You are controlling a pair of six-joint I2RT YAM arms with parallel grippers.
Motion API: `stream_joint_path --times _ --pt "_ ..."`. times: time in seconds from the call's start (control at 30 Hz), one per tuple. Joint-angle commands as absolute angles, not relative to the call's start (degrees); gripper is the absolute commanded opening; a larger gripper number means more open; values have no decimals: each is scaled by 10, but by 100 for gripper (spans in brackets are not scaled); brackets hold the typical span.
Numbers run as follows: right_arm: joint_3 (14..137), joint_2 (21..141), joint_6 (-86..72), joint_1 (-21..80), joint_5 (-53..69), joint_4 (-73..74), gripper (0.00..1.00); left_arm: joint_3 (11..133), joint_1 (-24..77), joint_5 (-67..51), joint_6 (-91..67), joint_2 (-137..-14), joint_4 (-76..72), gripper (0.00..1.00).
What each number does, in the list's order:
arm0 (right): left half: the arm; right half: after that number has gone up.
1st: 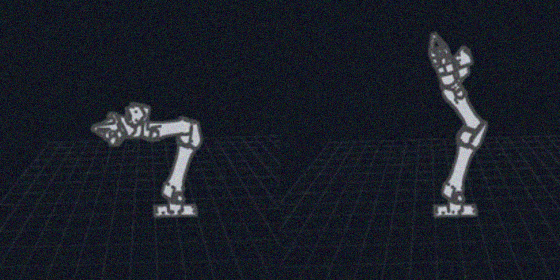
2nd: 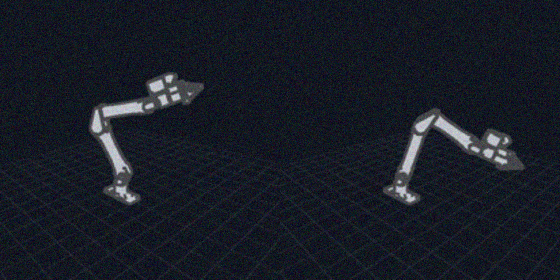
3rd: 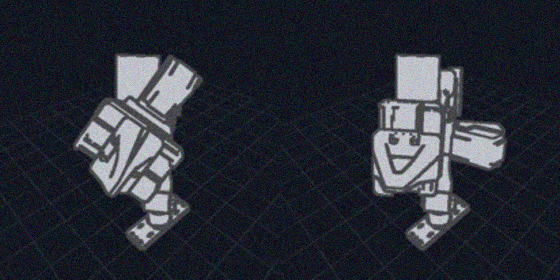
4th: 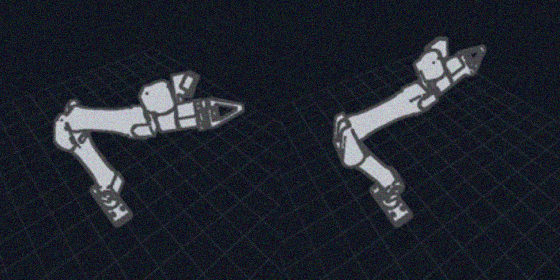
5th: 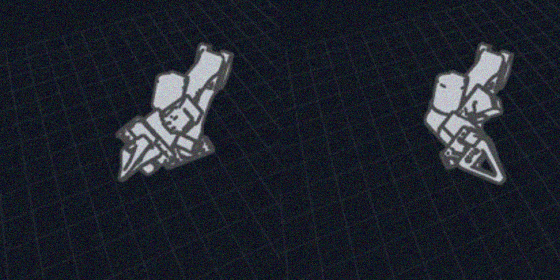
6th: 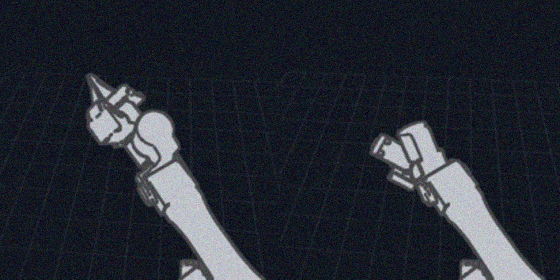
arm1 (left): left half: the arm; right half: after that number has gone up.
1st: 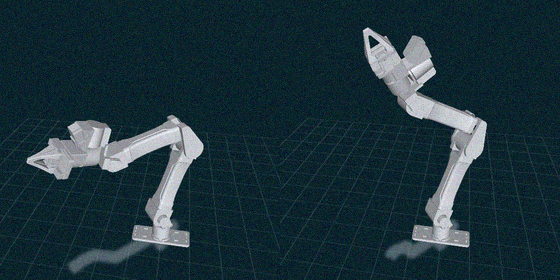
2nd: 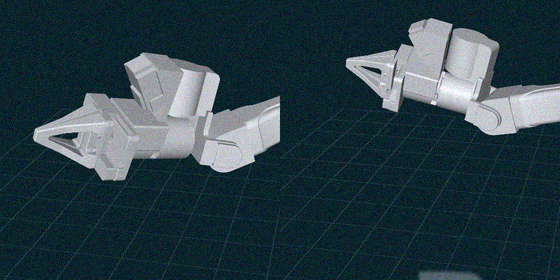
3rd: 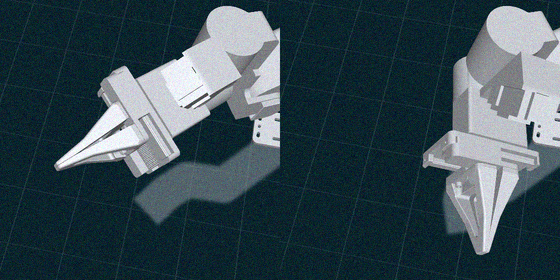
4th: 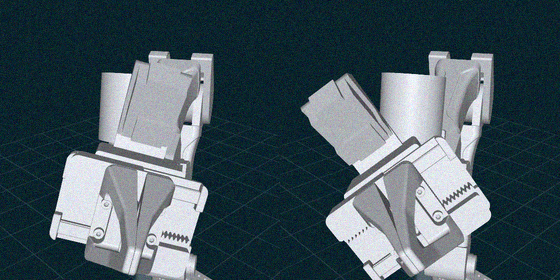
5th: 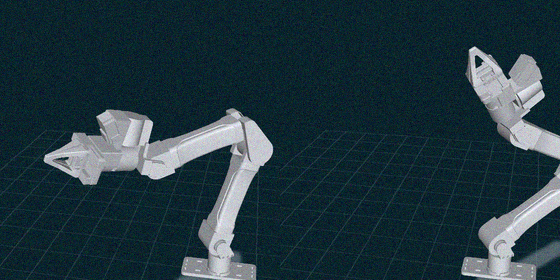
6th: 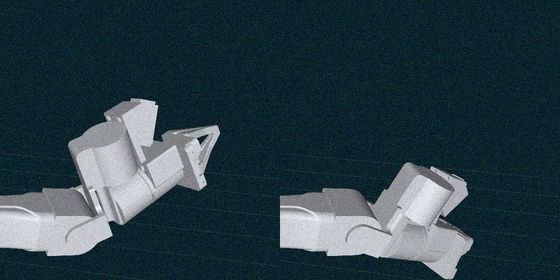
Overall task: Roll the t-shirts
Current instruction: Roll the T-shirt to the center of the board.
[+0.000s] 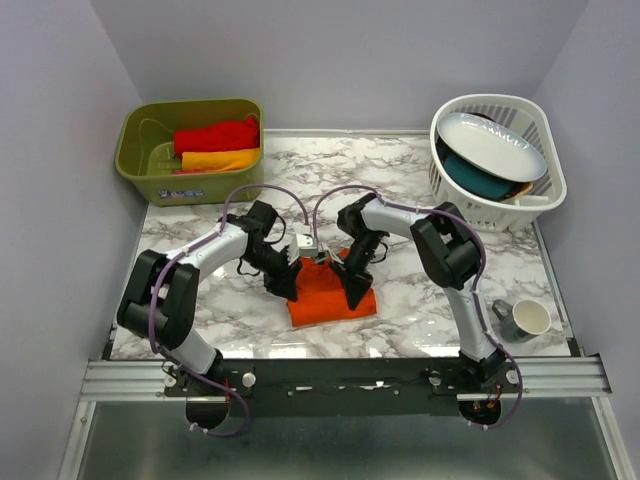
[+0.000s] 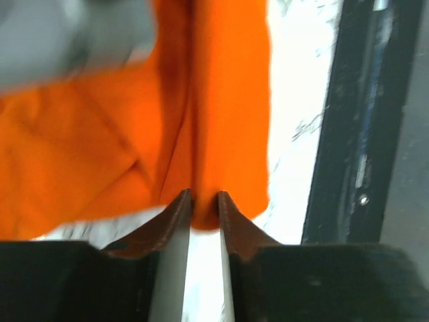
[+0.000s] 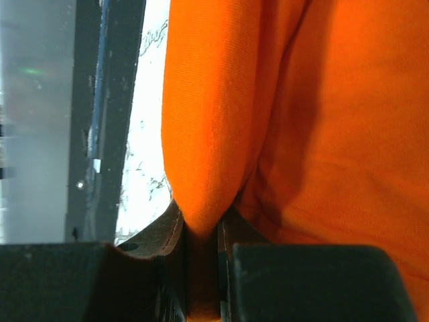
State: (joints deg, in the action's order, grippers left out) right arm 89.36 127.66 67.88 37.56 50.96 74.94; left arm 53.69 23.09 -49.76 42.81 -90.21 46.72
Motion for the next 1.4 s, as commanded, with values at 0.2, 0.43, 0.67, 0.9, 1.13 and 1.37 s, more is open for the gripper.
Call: stream_joint_path --times 0.2,0.43,0.67,0.9,1.13,1.37 --pt "936 1382 636 366 386 875 20 490 248 -378 505 -664 427 48" --pt "1001 1459 527 363 365 875 22 340 421 -264 454 -531 241 61" --pt "1038 1503 461 362 342 875 23 292 504 -243 447 -531 193 60" --pt "1039 1504 460 362 341 875 23 297 526 -223 446 -615 179 58" --pt "1037 1500 465 359 346 875 24 282 529 -165 452 -678 143 59" --pt "1039 1502 465 359 345 875 24 256 529 -149 479 -730 146 65"
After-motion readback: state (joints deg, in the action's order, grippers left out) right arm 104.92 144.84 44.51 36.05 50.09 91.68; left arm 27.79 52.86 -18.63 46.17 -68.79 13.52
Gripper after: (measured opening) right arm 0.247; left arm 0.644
